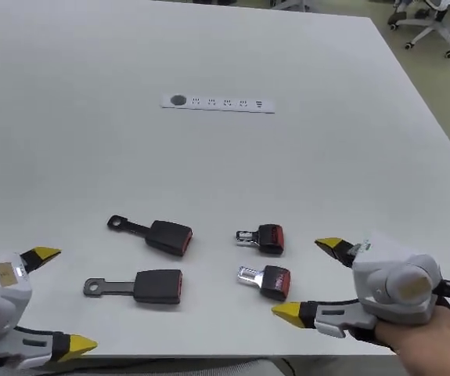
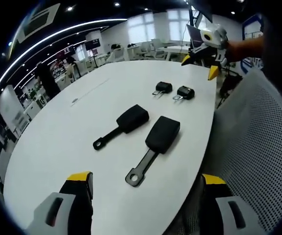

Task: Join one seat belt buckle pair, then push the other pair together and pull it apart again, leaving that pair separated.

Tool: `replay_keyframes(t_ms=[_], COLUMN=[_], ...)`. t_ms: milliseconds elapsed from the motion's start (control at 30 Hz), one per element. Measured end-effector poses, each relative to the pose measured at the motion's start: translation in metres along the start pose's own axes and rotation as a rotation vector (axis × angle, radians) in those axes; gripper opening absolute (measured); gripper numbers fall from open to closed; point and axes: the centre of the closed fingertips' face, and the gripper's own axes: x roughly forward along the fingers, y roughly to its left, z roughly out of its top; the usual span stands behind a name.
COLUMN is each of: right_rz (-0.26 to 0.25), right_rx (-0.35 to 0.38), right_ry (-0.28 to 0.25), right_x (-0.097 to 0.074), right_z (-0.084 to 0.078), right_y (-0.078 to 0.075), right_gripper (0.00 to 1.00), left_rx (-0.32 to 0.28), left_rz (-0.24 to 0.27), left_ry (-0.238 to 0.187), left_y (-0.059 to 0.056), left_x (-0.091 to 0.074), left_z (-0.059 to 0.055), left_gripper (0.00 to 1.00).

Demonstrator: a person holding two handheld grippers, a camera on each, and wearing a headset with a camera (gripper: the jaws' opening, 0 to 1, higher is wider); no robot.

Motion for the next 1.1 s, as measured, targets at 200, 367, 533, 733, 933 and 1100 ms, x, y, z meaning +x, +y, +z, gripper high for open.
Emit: replay_keyframes(t_ms=[200,367,533,733,933,1100], right_rz=[0.014,0.033,0.066,0.107,0.129,0.130], right_rx=[-0.011,-0.004,-0.045,-0.064,-0.124,-0.183], right_ry=[0.008,-0.001,0.035,0.076,0.121,0.182], right_x=[0.001,0.004,0.013,0.024,0.027,0.032], right_z=[0.000,-0.002,-0.009,-0.018,-0.022,-0.036], right_y=[0.001,0.002,0.008,0.011,0.013,0.011], right_gripper=[0.74,0.71,0.61,0.46,0.45,0.42], left_rx=[0.069,0.107,0.130,0.168,0.208,0.238], left_rz=[-0.050,-0.051,-0.075,-0.119,-0.138,-0.163], left_ry=[-0.008,-0.004,0.002,0.034,0.038,0.058], left_y=[-0.008,-0.004,-0.003,-0.008,-0.014,-0.019], left_x=[0.007,0.012,0.024,0.040,0.053,0.059], left_z=[0.012,0.020,0.026,0.028,0.029,0.030], left_gripper=[0.80,0.78,0.73,0.63,0.55,0.52])
